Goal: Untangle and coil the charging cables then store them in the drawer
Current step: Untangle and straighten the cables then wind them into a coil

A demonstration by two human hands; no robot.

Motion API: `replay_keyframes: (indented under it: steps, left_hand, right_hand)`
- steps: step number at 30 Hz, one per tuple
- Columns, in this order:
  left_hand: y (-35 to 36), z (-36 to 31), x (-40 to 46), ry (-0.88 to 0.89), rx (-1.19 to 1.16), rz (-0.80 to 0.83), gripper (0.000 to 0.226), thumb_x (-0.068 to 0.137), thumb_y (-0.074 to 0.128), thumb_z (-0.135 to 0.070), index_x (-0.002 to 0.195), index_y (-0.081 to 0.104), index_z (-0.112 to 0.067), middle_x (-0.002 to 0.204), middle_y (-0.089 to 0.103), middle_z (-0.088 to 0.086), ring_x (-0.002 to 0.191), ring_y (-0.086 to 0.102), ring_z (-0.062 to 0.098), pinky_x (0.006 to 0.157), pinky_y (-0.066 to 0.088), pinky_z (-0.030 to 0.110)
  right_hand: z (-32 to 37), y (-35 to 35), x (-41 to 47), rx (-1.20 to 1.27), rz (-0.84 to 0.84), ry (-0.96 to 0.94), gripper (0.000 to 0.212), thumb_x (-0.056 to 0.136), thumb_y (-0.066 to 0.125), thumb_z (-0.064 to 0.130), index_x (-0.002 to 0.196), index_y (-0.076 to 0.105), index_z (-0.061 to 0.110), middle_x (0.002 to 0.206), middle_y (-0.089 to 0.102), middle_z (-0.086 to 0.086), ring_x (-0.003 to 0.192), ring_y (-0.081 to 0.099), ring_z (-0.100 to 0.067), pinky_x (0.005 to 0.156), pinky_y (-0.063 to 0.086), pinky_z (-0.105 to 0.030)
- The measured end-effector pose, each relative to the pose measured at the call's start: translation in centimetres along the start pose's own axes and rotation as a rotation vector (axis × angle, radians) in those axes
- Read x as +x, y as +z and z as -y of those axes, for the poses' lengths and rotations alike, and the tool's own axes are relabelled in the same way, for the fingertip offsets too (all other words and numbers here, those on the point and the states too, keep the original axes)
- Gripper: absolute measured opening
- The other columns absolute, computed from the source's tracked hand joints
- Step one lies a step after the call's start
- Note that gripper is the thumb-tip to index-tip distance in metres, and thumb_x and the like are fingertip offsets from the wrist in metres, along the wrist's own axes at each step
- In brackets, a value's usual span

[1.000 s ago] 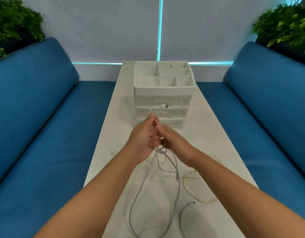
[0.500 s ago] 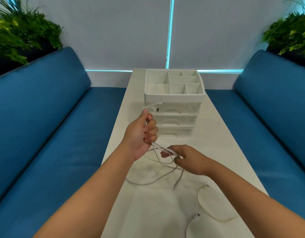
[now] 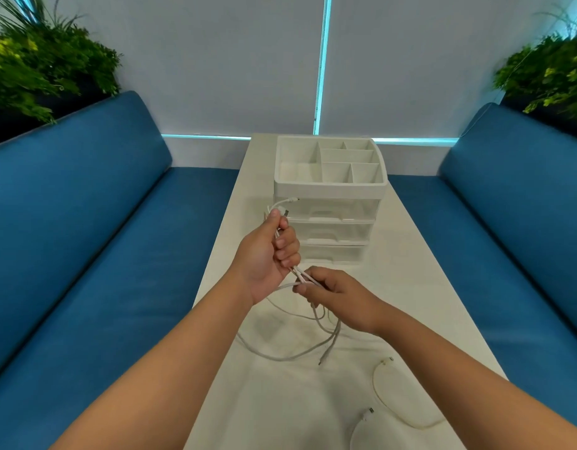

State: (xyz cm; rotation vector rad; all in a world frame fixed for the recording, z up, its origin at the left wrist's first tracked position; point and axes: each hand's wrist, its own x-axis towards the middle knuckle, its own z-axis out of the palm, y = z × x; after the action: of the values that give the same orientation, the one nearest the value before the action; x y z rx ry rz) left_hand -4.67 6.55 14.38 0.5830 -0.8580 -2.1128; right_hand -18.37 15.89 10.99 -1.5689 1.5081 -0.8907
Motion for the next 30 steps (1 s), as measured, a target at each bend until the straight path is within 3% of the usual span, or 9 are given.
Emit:
replay_keyframes:
  steps: [2,5,8,12,17,20,22,26,30]
  left_hand:
    - [-0.2,-0.4,0.2,0.011,-0.018,-0.016,0.034,0.105,0.038,-0.034,0.077,0.046,-0.017,0.054,0.029,-0.004,0.045,0.023,0.009,0.043,0.026,0.02]
    - [-0.4,-0.5,0.4,0.013,-0.04,-0.031,0.034,0.105,0.039,-0.034,0.076,0.046,-0.017,0.054,0.029,-0.004,0.046,0.023,0.009,0.044,0.026,0.021]
    - [-0.7,0.3,0.5,0.0,-0.078,-0.059,0.035,0.105,0.039,-0.034,0.076,0.047,-0.016,0.055,0.029,-0.003,0.045,0.024,0.01,0.043,0.028,0.021]
    - [-1.1,1.4,0.3,-0.025,-0.115,-0.102,0.034,0.104,0.04,-0.034,0.077,0.047,-0.016,0.054,0.03,-0.003,0.044,0.025,0.01,0.042,0.029,0.021]
    - [-0.6,2.1,0.4,-0.021,-0.096,-0.131,0.034,0.104,0.04,-0.034,0.076,0.047,-0.016,0.054,0.03,-0.002,0.045,0.025,0.011,0.043,0.028,0.022]
    - [-0.7,2.3,0.7,0.004,-0.122,-0.156,0.035,0.105,0.038,-0.033,0.076,0.047,-0.016,0.054,0.031,-0.002,0.045,0.026,0.01,0.044,0.029,0.022]
    - [-0.6,2.4,0.8,0.018,-0.148,-0.161,0.035,0.105,0.038,-0.033,0.076,0.047,-0.016,0.055,0.032,-0.002,0.045,0.027,0.01,0.045,0.03,0.021]
    - [0.3,2.7,1.0,0.046,-0.171,-0.145,0.035,0.105,0.038,-0.033,0.076,0.047,-0.016,0.054,0.034,-0.002,0.045,0.028,0.01,0.048,0.031,0.022]
    - [0.1,2.5,0.8,0.097,-0.166,-0.154,0.034,0.105,0.036,-0.035,0.078,0.047,-0.017,0.057,0.034,-0.003,0.047,0.029,0.009,0.049,0.032,0.021]
  right_hand:
    - [-0.1,-0.3,-0.2,0.125,0.0,0.021,0.023,0.096,0.056,0.03,0.098,0.072,0.015,0.07,0.052,0.011,0.069,0.05,-0.006,0.072,0.044,-0.02]
    - [0.0,-0.7,-0.5,0.242,-0.02,0.016,0.022,0.097,0.054,0.021,0.086,0.072,0.026,0.067,0.05,0.004,0.064,0.049,-0.006,0.067,0.043,-0.016]
    - [-0.5,-0.7,-0.4,0.263,-0.097,0.025,0.009,0.098,0.053,0.016,0.097,0.061,0.012,0.063,0.048,-0.001,0.057,0.047,-0.007,0.06,0.041,-0.013]
    - [-1.5,-1.0,-0.5,0.235,-0.084,0.027,0.019,0.1,0.05,0.015,0.083,0.058,0.011,0.063,0.047,-0.001,0.058,0.044,-0.007,0.06,0.039,-0.01]
    - [-2.6,-2.5,0.5,-0.014,-0.038,0.098,0.023,0.1,0.05,0.023,0.088,0.065,0.012,0.082,0.058,0.005,0.078,0.053,-0.007,0.079,0.04,-0.021]
    - [-2.7,-2.3,0.8,-0.34,-0.172,0.06,0.017,0.099,0.05,0.024,0.104,0.066,0.02,0.102,0.059,0.002,0.095,0.054,-0.012,0.086,0.04,-0.027]
    - [-1.4,-0.9,0.3,-0.285,-0.305,-0.012,0.023,0.092,0.058,0.02,0.114,0.061,0.023,0.11,0.057,0.004,0.101,0.051,-0.01,0.088,0.04,-0.022]
    - [1.7,3.0,-0.4,-0.162,-0.612,-0.022,0.02,0.072,0.066,0.032,0.078,0.049,0.022,0.074,0.05,0.01,0.07,0.045,-0.007,0.063,0.039,-0.021]
    - [1.6,3.5,-0.3,-0.072,-0.501,0.256,0.044,0.077,0.067,0.049,0.057,0.048,0.014,0.052,0.048,0.006,0.049,0.043,-0.01,0.053,0.037,-0.027]
